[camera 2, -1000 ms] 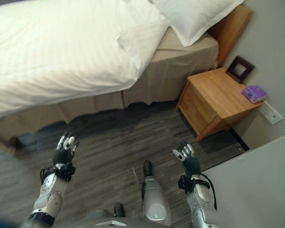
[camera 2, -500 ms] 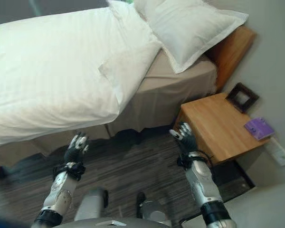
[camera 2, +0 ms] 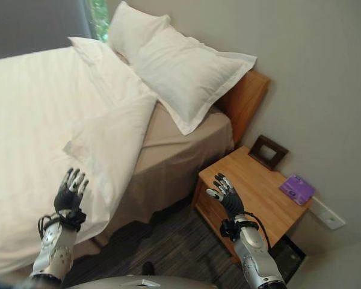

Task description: Making the bed.

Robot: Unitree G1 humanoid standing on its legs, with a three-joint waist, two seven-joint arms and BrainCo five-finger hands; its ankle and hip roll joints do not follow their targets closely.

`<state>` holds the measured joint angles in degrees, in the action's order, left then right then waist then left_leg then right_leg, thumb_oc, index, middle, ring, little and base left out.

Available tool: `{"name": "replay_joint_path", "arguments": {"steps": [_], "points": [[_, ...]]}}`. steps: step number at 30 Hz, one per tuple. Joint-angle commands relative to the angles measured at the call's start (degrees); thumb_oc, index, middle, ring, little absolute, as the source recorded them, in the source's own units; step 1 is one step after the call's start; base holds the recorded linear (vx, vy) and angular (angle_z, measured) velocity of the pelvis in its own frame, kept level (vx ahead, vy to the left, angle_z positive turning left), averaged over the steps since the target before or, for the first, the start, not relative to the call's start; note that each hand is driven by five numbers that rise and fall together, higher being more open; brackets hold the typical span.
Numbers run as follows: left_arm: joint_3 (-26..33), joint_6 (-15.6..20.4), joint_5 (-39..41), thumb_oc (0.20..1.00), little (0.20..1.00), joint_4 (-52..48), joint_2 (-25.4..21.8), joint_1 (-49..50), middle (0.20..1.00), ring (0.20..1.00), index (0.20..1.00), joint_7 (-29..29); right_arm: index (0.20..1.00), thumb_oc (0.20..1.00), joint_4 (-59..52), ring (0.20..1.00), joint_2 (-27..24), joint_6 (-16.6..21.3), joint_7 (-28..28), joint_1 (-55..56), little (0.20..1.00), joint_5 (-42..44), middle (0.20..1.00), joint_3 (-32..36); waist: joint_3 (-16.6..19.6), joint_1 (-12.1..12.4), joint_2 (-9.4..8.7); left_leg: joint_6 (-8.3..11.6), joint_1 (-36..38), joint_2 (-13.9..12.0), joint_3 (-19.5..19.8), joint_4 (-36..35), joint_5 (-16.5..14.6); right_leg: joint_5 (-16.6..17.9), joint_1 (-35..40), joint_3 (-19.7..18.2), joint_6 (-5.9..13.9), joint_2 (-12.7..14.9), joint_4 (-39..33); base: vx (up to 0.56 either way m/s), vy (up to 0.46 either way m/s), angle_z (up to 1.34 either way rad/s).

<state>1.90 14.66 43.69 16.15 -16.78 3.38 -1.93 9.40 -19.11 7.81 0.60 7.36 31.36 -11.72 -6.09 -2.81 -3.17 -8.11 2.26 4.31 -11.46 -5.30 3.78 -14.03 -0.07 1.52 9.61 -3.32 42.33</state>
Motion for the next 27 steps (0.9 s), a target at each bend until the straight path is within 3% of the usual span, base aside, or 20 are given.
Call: {"name": "replay_joint_path", "arguments": {"steps": [1,4,5,6,8,14,15,17,20,23,27], "points": [[0.7,3.1,-4.2,1.0,1.0,-2.5,-3.3,-4.6,1.0,1.0,1.0,-0.5,1.0,1.0,-2.1,1.0,1.1,2.5,1.4,-7.1,1.0,-1.4,1.0,0.9,-4.7,-0.7,3.05,7.56,5.0,-5.4,2.1,1.0,0.0,21.6,-6.0,-2.8,2.36,4.4,-11.8,0.2,0.061,-0.21],[-0.5,3.4,-5.8,1.0,1.0,-3.6,-4.6,-6.3,1.0,1.0,1.0,0.5,1.0,1.0,-1.9,1.0,2.1,2.3,1.6,-7.1,1.0,0.1,1.0,-0.3,-4.0,-1.9,4.05,8.16,6.7,-5.4,3.3,0.3,-0.7,20.0,-7.6,-2.1,-0.25,8.4,-19.6,0.27,-0.011,0.33],[-1.0,3.6,-5.5,1.0,1.0,-4.2,-5.0,-7.1,1.0,1.0,1.0,1.2,1.0,1.0,-2.1,1.0,1.8,2.2,2.2,-6.9,1.0,-0.2,1.0,-0.7,-3.4,-2.8,3.95,8.56,6.9,-4.8,4.4,0.3,-1.5,20.2,-7.7,-3.6,-0.65,9.2,-26.6,0.22,-0.052,0.49],[-1.1,3.6,-5.5,1.0,1.0,-4.2,-5.0,-7.1,1.0,1.0,1.0,1.2,1.0,1.0,-2.1,1.0,1.8,2.2,2.2,-6.8,1.0,-0.2,1.0,-0.7,-3.6,-3.0,4.09,8.56,7.1,-4.9,4.6,0.3,-1.6,20.3,-7.1,-3.2,-0.62,9.1,-27.2,0.21,-0.065,0.48],[-2.9,4.0,-5.5,1.0,1.0,-5.3,-4.4,-8.7,1.0,1.0,1.0,1.7,1.0,1.0,-2.9,1.0,0.4,1.9,2.5,-6.2,1.0,-3.5,1.0,-1.7,-1.9,-3.6,2.81,8.98,7.6,-3.8,7.4,0.4,-3.2,18.7,-3.0,-9.7,-0.22,8.7,-39.2,0.25,-0.115,0.56],[-4.6,3.8,-4.4,1.0,1.0,-5.8,-2.8,-7.9,1.0,1.0,1.0,3.4,1.0,1.0,-2.7,1.0,-3.0,2.0,2.9,-8.3,1.0,-5.2,1.0,-0.3,-0.5,-2.9,2.28,9.22,6.8,-3.6,9.2,0.3,-3.1,19.4,0.6,-8.5,-0.93,8.4,-43.9,0.13,-0.116,0.56],[-4.7,2.0,-8.3,1.0,1.0,-4.9,-5.0,-7.1,1.0,1.0,1.0,2.8,1.0,1.0,-2.4,1.0,-4.8,2.1,2.0,-8.7,1.0,-5.9,1.0,2.2,0.2,-2.7,2.24,9.57,6.7,-4.0,10.4,0.3,-3.1,18.6,3.1,-7.8,-1.89,8.0,-46.2,0.19,-0.172,0.28],[-3.9,1.2,-9.7,1.0,1.0,-6.8,-8.0,-7.7,1.0,1.0,1.0,1.4,1.0,1.0,-2.1,1.0,-4.9,1.8,1.6,-9.4,1.0,-4.3,1.0,2.8,0.2,-2.7,2.39,9.87,6.6,-4.2,10.6,0.3,-3.0,18.3,3.7,-7.2,-2.3,7.7,-46.3,0.12,-0.123,0.28],[-2.5,0.0,-18.0,1.0,1.0,-4.2,-14.9,-11.0,1.0,1.0,1.0,-1.7,1.0,1.0,-1.7,1.0,-5.3,1.1,2.6,-9.5,1.0,-3.5,1.0,2.0,0.1,-3.0,2.77,10.31,6.6,-4.6,10.8,0.3,-3.0,17.8,4.0,-7.0,-2.84,7.2,-46.6,0.05,-0.063,0.15],[-0.5,0.1,-17.3,1.0,1.0,2.0,-18.6,-16.6,1.0,1.0,1.0,-5.8,1.0,1.0,-2.3,1.0,-4.8,-0.3,4.0,-7.9,1.0,-2.8,1.0,0.0,-0.2,-4.2,3.4,10.64,6.3,-4.9,9.9,0.3,-2.9,17.6,3.7,-7.3,-3.04,6.9,-46.7,0.08,-0.064,-0.01],[2.6,0.6,-15.4,1.0,1.0,8.9,-20.2,-19.8,1.0,1.0,1.0,-9.6,1.0,1.0,-3.9,1.0,-4.7,-0.8,4.9,-4.4,1.0,-2.7,1.0,-0.6,-0.4,-5.5,3.94,10.83,6.0,-5.0,9.3,0.3,-3.1,17.4,3.2,-7.7,-3.16,6.8,-46.5,0.05,-0.021,-0.12]]}}
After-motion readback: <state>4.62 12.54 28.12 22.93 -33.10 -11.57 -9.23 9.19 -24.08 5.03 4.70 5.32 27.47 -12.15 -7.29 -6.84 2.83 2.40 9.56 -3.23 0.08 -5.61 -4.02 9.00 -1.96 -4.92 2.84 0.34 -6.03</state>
